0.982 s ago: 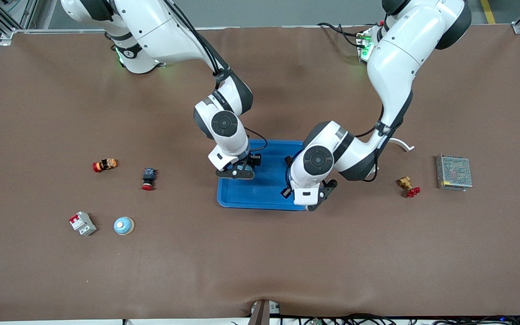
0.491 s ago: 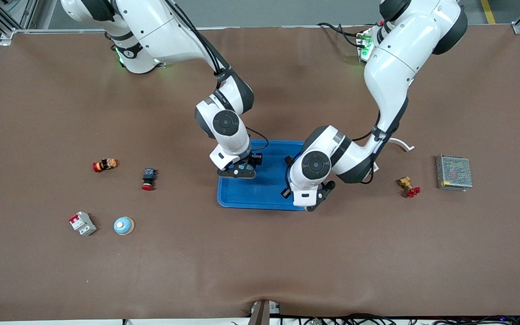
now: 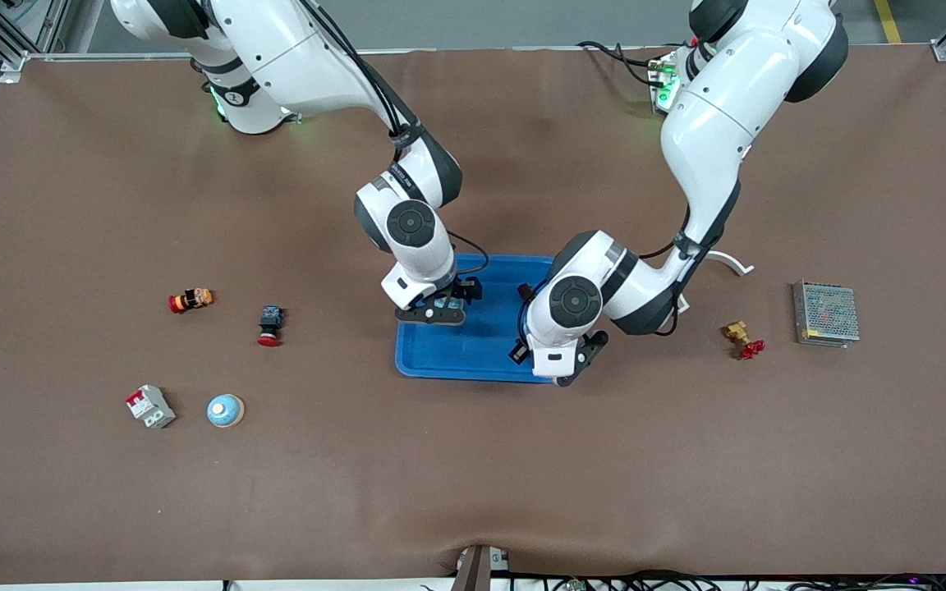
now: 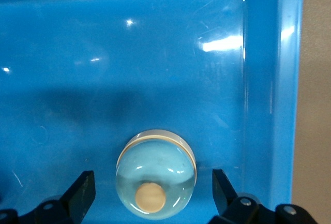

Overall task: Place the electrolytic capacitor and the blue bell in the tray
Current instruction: 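Lower the blue bell into the tray while the left gripper brings the capacitor, then release the capacitor in the tray while the right gripper reaches the other bell, then grasp the second blue bell with the right gripper while the left gripper withdraws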

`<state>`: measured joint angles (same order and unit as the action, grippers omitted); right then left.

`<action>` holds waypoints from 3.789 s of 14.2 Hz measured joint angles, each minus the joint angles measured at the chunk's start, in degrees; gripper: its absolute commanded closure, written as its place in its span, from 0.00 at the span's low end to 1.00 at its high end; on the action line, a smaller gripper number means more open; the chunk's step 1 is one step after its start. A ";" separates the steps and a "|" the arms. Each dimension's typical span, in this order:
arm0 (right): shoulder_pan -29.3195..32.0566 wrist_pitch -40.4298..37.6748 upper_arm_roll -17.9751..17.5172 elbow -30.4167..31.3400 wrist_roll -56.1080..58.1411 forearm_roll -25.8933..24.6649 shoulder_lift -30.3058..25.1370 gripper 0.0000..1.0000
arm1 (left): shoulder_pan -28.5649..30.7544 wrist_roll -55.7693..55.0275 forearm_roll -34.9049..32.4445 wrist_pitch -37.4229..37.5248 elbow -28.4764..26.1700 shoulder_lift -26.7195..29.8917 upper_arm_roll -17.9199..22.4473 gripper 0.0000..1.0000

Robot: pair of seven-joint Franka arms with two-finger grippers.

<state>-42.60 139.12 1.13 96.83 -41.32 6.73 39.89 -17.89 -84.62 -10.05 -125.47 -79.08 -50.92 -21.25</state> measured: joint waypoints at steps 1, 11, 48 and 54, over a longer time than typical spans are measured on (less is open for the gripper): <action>0.02 -1.57 0.26 -0.48 0.09 -0.01 -0.58 0.00 | 0.00 0.00 0.00 0.00 0.36 0.03 -0.02 0.00; 13.12 -31.15 1.75 -11.48 23.14 -0.07 -11.28 0.00 | 0.95 8.37 -0.01 8.59 2.18 7.12 0.10 0.00; 37.20 -8.22 1.43 -13.25 93.90 -6.78 4.57 0.00 | 25.65 62.14 -0.05 34.69 2.12 32.10 0.84 0.00; 37.63 -6.41 1.42 -11.51 98.06 -5.00 5.23 0.00 | 25.47 62.18 0.26 36.79 2.13 34.48 0.43 0.00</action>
<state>-4.97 132.71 2.54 85.32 56.74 1.73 45.13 7.58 -22.44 -9.80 -88.68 -76.95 -16.43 -20.82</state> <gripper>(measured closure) 0.000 0.000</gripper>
